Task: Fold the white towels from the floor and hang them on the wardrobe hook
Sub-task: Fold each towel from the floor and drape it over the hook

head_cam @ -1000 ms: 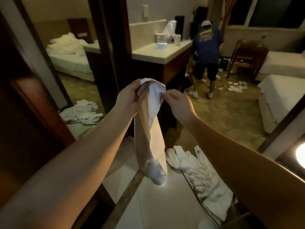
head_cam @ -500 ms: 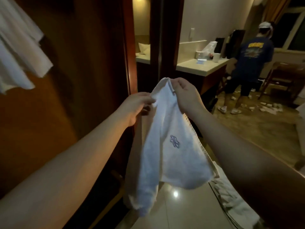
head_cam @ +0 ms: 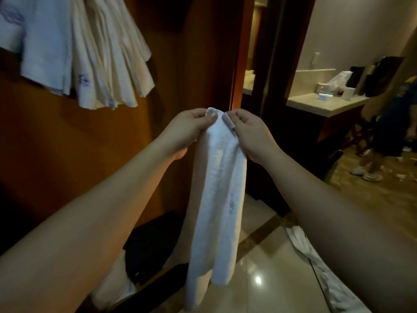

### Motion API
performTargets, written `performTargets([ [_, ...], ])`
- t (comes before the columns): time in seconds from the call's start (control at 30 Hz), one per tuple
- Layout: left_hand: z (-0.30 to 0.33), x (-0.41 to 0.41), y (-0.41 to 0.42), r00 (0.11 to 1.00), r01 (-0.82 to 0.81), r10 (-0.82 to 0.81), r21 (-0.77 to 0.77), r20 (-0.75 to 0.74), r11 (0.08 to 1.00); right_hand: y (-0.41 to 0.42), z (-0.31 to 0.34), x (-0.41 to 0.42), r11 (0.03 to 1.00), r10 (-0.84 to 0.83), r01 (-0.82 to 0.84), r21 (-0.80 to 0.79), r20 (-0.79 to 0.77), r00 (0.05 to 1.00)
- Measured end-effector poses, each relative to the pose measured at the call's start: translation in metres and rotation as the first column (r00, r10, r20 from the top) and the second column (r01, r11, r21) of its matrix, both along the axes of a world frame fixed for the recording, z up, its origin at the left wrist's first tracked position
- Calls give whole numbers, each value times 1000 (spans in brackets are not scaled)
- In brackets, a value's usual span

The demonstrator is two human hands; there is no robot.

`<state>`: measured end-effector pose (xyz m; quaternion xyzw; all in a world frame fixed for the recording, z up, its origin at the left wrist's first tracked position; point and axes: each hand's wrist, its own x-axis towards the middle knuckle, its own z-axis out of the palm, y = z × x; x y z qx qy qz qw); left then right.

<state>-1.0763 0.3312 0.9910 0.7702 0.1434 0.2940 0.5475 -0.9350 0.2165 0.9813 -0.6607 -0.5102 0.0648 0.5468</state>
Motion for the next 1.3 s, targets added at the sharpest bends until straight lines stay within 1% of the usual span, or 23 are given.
performTargets([
  [0.07,3,-18,-5,998,-52,52,-13,36,999,0,-3,-15,997,79,-79,-16,-21,997],
  [0.1,5,-26,-7,996,-67,69,-39,57,997,0,-8,-22,990,125,-127,-57,-29,992],
  [0.17,11,-42,-13,988,-110,118,-89,95,990,-2,-25,-32,959,201,-207,-193,-49,978],
  [0.23,17,-57,-18,983,-137,149,-116,109,984,-8,-51,-37,912,227,-237,-334,-69,972],
  [0.3,22,-73,-23,978,-164,179,-146,102,976,-16,-79,-35,892,200,-213,-399,-75,977],
  [0.43,24,-110,-28,944,-283,310,-207,112,936,-33,-119,-20,881,66,-102,-461,-93,993],
  [0.5,24,-130,-29,914,-351,387,-245,121,904,-40,-127,-10,849,46,-45,-526,-11,999],
  [0.6,26,-158,-28,868,-423,477,-296,140,856,-46,-133,4,787,52,70,-612,178,983],
  [0.67,25,-176,-27,841,-466,522,-298,143,833,-52,-135,9,779,30,117,-616,223,974],
  [0.87,18,-224,-17,802,-570,589,-163,98,805,-59,-127,-5,841,-39,109,-530,141,989],
  [1.03,11,-268,-1,758,-648,652,-116,1,753,-53,-117,-23,829,-54,149,-539,189,981],
  [1.1,4,-282,4,755,-651,655,-156,-31,743,-46,-111,-39,826,-51,145,-544,183,982],
  [1.2,-15,-294,5,754,-626,656,-329,-28,707,-35,-98,-74,821,-7,88,-564,145,989],
  [1.3,-36,-300,-5,755,-586,653,-507,-59,632,-31,-85,-118,847,61,-61,-528,-18,998],
])
